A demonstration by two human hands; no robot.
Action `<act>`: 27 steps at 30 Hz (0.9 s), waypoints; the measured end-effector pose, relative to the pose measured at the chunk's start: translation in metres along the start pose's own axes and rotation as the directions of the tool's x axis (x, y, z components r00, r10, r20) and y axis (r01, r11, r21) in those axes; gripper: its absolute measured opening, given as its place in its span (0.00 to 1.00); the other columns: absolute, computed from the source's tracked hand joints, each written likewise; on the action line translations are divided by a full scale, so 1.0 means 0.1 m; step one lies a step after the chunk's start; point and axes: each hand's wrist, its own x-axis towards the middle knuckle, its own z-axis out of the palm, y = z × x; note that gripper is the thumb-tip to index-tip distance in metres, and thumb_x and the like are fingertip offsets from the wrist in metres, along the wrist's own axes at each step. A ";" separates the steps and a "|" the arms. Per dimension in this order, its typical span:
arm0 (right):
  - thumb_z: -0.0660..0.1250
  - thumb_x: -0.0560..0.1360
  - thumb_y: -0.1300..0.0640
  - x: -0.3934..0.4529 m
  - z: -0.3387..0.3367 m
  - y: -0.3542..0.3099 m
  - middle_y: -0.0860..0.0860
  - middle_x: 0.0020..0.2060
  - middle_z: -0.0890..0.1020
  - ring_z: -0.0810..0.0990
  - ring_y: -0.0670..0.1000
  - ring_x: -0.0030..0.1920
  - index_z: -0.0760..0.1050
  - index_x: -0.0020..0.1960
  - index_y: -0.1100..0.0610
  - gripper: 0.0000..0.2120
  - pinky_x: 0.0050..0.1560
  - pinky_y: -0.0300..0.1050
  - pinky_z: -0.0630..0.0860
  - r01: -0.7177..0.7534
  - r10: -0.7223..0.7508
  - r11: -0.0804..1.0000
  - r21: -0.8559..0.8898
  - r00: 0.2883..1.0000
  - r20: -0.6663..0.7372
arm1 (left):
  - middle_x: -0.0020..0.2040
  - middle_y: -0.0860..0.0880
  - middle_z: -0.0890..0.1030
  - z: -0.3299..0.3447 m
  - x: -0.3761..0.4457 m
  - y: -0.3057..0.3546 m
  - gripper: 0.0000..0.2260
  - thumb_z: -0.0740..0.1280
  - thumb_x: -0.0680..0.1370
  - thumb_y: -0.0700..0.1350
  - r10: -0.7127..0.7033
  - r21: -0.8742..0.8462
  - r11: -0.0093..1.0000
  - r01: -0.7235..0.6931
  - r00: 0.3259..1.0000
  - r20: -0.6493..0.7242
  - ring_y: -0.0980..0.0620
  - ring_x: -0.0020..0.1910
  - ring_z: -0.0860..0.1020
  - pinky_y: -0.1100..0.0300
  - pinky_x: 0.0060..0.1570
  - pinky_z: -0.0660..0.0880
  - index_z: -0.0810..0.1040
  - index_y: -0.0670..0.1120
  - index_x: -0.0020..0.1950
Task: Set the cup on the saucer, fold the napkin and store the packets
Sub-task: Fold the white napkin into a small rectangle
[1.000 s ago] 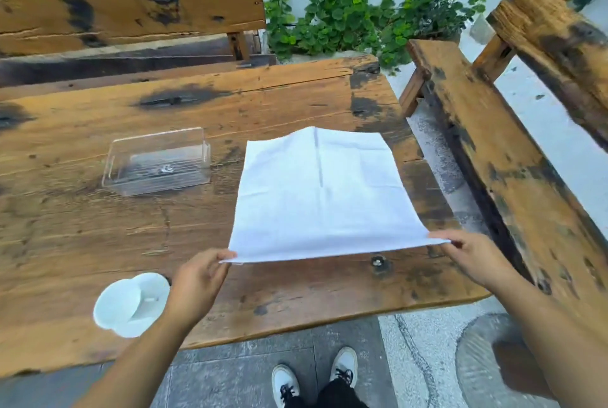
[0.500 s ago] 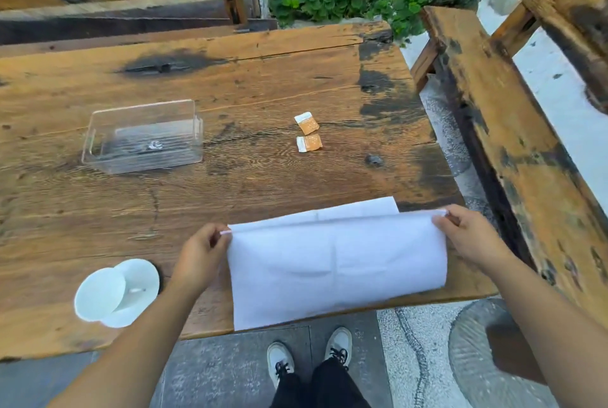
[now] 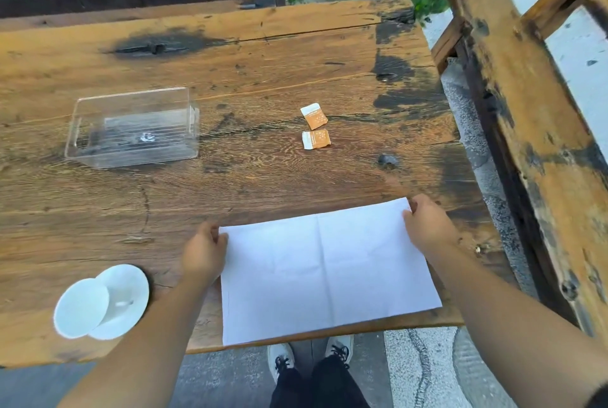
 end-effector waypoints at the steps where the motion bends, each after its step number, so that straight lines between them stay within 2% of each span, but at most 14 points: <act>1: 0.61 0.76 0.52 -0.06 0.02 0.00 0.60 0.56 0.77 0.74 0.62 0.56 0.70 0.59 0.56 0.13 0.52 0.54 0.72 0.030 -0.034 0.998 -0.058 0.997 -0.065 | 0.54 0.43 0.79 0.01 -0.01 0.02 0.14 0.63 0.78 0.44 0.008 -0.021 1.000 -0.009 1.000 -0.030 0.40 0.49 0.77 0.48 0.45 0.77 0.71 0.44 0.63; 3: 0.64 0.75 0.52 -0.24 0.11 0.05 0.60 0.61 0.73 0.71 0.62 0.61 0.67 0.65 0.57 0.20 0.59 0.58 0.70 0.136 -0.164 0.976 -0.167 0.972 -0.167 | 0.59 0.41 0.76 0.05 -0.06 0.07 0.15 0.64 0.77 0.42 0.094 0.021 0.996 -0.091 0.986 -0.141 0.38 0.55 0.75 0.46 0.50 0.73 0.70 0.43 0.63; 5: 0.64 0.75 0.49 -0.46 0.25 0.10 0.59 0.69 0.69 0.66 0.61 0.69 0.64 0.70 0.56 0.26 0.67 0.61 0.65 0.286 -0.322 0.927 -0.242 0.938 -0.124 | 0.65 0.39 0.71 0.14 -0.17 0.12 0.20 0.67 0.75 0.43 0.296 0.239 0.938 -0.249 0.937 -0.184 0.37 0.63 0.70 0.42 0.57 0.69 0.69 0.43 0.66; 6: 0.62 0.76 0.46 -0.59 0.35 0.13 0.58 0.72 0.66 0.62 0.60 0.72 0.62 0.72 0.54 0.28 0.70 0.60 0.60 0.363 -0.394 0.889 -0.278 0.917 -0.060 | 0.69 0.40 0.69 0.22 -0.26 0.15 0.23 0.67 0.74 0.45 0.431 0.353 0.861 -0.366 0.894 -0.126 0.37 0.67 0.67 0.40 0.61 0.67 0.67 0.44 0.68; 8: 0.49 0.78 0.38 -0.79 0.53 0.24 0.56 0.76 0.60 0.56 0.59 0.75 0.59 0.74 0.52 0.29 0.73 0.59 0.52 0.478 -0.477 0.799 -0.365 0.873 0.101 | 0.75 0.41 0.63 0.44 -0.47 0.14 0.26 0.62 0.77 0.52 0.635 0.479 0.632 -0.609 0.761 0.131 0.39 0.74 0.58 0.40 0.69 0.57 0.62 0.46 0.72; 10: 0.32 0.74 0.34 -0.87 0.58 0.39 0.53 0.77 0.54 0.50 0.58 0.77 0.54 0.76 0.48 0.36 0.74 0.58 0.46 0.509 -0.467 0.746 -0.431 0.860 0.207 | 0.77 0.43 0.54 0.63 -0.64 0.05 0.27 0.50 0.78 0.59 0.638 0.527 0.436 -0.730 0.663 0.391 0.41 0.75 0.47 0.40 0.71 0.44 0.54 0.51 0.75; 11: 0.30 0.72 0.34 -0.86 0.56 0.47 0.52 0.78 0.51 0.48 0.57 0.77 0.52 0.76 0.47 0.37 0.74 0.57 0.44 0.488 -0.441 0.756 -0.437 0.872 0.212 | 0.78 0.45 0.48 0.68 -0.67 -0.02 0.28 0.45 0.78 0.62 0.592 0.536 0.393 -0.747 0.652 0.475 0.41 0.75 0.40 0.39 0.71 0.39 0.47 0.54 0.76; 13: 0.39 0.76 0.36 -0.83 0.48 0.63 0.52 0.78 0.52 0.48 0.58 0.77 0.53 0.76 0.46 0.31 0.74 0.59 0.48 0.375 -0.349 0.836 -0.400 0.927 0.139 | 0.77 0.48 0.36 0.74 -0.69 -0.13 0.28 0.37 0.77 0.64 0.523 0.532 0.393 -0.750 0.659 0.541 0.43 0.73 0.30 0.39 0.70 0.33 0.35 0.57 0.74; 14: 0.47 0.77 0.38 -0.81 0.44 0.69 0.53 0.78 0.53 0.50 0.58 0.77 0.55 0.76 0.48 0.29 0.74 0.59 0.51 0.279 -0.271 0.891 -0.359 0.960 0.075 | 0.76 0.49 0.33 0.76 -0.68 -0.15 0.27 0.35 0.77 0.65 0.516 0.530 0.407 -0.744 0.666 0.539 0.43 0.72 0.28 0.40 0.70 0.33 0.32 0.58 0.73; 16: 0.60 0.76 0.42 -0.81 0.35 0.75 0.58 0.76 0.57 0.56 0.60 0.75 0.57 0.75 0.53 0.31 0.72 0.60 0.58 0.057 -0.067 0.977 -0.203 0.997 -0.044 | 0.76 0.49 0.32 0.78 -0.67 -0.11 0.27 0.35 0.77 0.65 0.510 0.527 0.417 -0.741 0.671 0.538 0.44 0.71 0.27 0.40 0.70 0.33 0.30 0.58 0.73; 18: 0.66 0.73 0.47 -0.79 0.25 0.77 0.60 0.73 0.63 0.63 0.63 0.70 0.57 0.73 0.57 0.34 0.67 0.60 0.64 -0.086 0.081 0.995 -0.060 0.994 -0.070 | 0.75 0.49 0.31 0.80 -0.68 -0.05 0.27 0.35 0.77 0.65 0.513 0.522 0.414 -0.746 0.665 0.543 0.45 0.71 0.27 0.40 0.70 0.32 0.29 0.58 0.72; 22: 0.70 0.71 0.54 -0.67 0.11 0.74 0.62 0.61 0.76 0.76 0.64 0.58 0.63 0.67 0.62 0.29 0.56 0.60 0.75 -0.301 0.280 0.937 0.179 0.951 0.131 | 0.75 0.49 0.31 0.82 -0.67 0.02 0.26 0.35 0.77 0.65 0.509 0.526 0.415 -0.742 0.669 0.542 0.45 0.70 0.25 0.40 0.69 0.31 0.28 0.59 0.71; 25: 0.69 0.73 0.61 -0.61 0.01 0.77 0.62 0.51 0.82 0.81 0.62 0.47 0.75 0.51 0.64 0.09 0.53 0.61 0.78 -0.422 0.322 0.785 0.454 0.903 0.283 | 0.75 0.49 0.31 0.83 -0.64 0.05 0.27 0.35 0.77 0.65 0.502 0.518 0.424 -0.743 0.669 0.548 0.45 0.70 0.26 0.40 0.70 0.32 0.28 0.60 0.71; 27: 0.67 0.74 0.62 -0.60 -0.13 0.79 0.60 0.46 0.84 0.82 0.59 0.42 0.77 0.47 0.63 0.05 0.48 0.55 0.80 -0.442 0.326 0.706 0.553 0.896 0.300 | 0.76 0.49 0.32 0.81 -0.62 0.06 0.27 0.35 0.77 0.65 0.500 0.516 0.418 -0.748 0.664 0.557 0.45 0.70 0.26 0.40 0.70 0.33 0.29 0.60 0.71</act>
